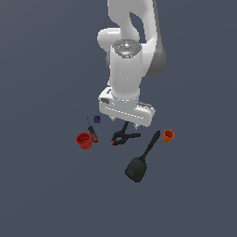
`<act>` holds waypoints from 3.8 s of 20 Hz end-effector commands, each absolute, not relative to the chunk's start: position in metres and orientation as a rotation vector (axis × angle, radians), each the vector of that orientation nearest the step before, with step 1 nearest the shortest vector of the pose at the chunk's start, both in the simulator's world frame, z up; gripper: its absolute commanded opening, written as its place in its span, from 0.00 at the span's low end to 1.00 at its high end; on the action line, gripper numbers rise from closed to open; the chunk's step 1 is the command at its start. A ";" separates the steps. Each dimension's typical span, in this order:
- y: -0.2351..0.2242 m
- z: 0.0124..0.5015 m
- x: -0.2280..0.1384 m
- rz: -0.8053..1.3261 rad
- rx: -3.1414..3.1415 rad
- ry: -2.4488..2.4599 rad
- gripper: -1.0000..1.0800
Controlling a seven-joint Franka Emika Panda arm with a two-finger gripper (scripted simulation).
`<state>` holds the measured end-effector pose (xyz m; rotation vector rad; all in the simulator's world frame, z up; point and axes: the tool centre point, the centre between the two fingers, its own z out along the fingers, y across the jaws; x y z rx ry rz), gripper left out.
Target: Pick up a designated object from a clutter of objects.
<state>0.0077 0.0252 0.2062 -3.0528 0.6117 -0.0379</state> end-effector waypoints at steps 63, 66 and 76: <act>0.028 0.021 -0.043 -0.002 -2.804 1.414 0.00; 0.029 0.024 -0.043 -0.002 -2.804 1.414 0.00; 0.044 0.070 -0.038 -0.002 -2.804 1.414 0.00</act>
